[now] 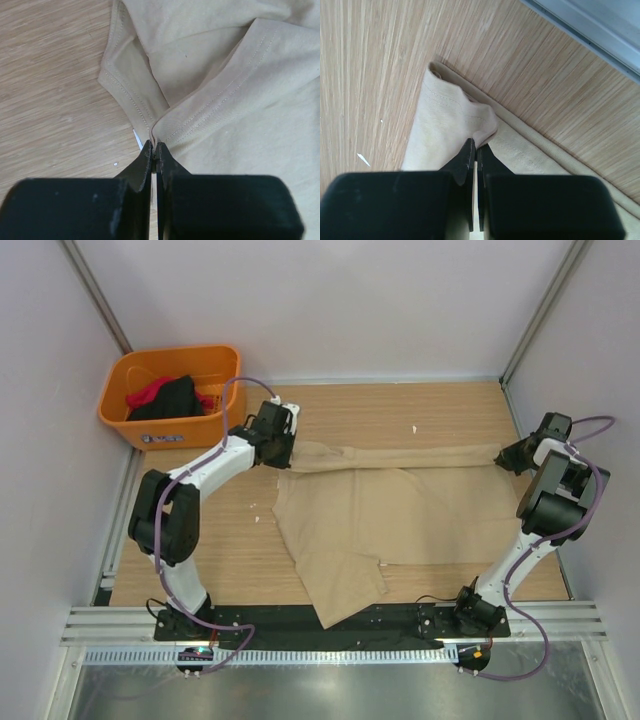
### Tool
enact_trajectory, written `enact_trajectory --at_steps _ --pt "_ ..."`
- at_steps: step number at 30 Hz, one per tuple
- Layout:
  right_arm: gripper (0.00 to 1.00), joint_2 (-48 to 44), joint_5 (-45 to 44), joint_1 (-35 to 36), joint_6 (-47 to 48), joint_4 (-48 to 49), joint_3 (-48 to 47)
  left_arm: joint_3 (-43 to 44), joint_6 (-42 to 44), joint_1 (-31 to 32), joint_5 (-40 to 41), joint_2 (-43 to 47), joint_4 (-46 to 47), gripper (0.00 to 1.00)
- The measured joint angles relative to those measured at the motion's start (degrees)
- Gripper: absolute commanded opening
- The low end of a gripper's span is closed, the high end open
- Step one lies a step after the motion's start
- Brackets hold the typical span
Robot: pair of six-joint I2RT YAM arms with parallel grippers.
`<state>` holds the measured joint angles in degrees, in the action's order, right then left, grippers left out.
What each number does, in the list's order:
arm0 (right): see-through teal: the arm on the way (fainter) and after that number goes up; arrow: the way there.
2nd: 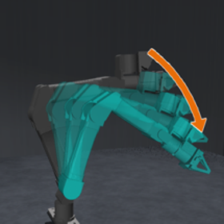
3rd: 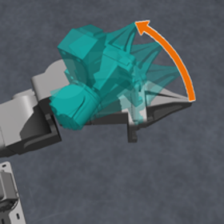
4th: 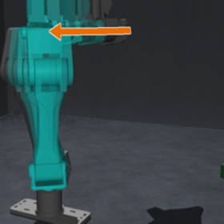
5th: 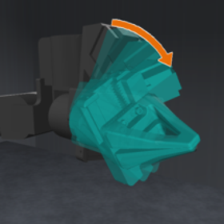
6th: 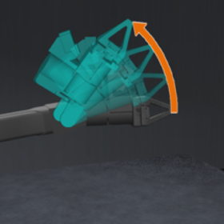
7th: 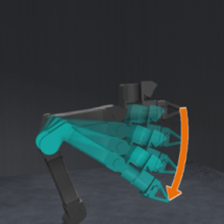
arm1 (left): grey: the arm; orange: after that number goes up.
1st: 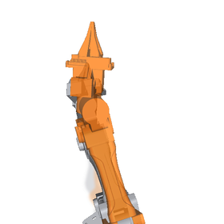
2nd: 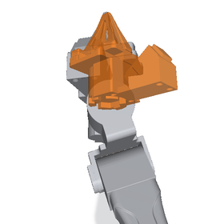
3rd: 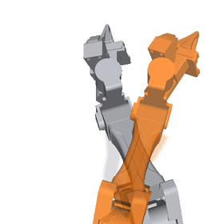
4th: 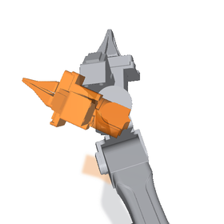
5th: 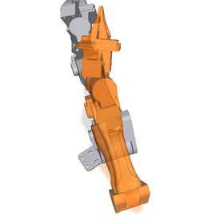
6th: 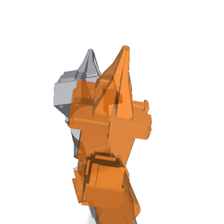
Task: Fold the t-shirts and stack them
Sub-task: Fold the tshirt
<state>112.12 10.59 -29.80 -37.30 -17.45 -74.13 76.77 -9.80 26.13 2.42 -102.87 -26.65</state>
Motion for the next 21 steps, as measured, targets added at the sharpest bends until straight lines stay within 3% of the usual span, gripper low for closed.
enact_trajectory --at_steps 11,15,20,21 --pt "0.05 0.0 -0.7 0.0 0.8 0.0 0.8 0.0 -0.3 0.0 -0.7 -3.2 0.0 0.00" --pt "0.23 0.0 -1.2 -0.1 1.0 -0.3 1.2 0.2 -0.3 0.0 -1.1 -3.3 -0.5 0.04" --pt "0.33 -2.0 -2.4 -0.1 1.5 -1.9 2.2 -0.4 -1.9 0.0 -3.8 -1.1 -1.9 0.06" --pt "0.42 -3.3 -3.1 -0.1 1.4 -2.1 2.9 -1.2 -2.7 0.0 -4.5 0.7 -2.0 0.11"
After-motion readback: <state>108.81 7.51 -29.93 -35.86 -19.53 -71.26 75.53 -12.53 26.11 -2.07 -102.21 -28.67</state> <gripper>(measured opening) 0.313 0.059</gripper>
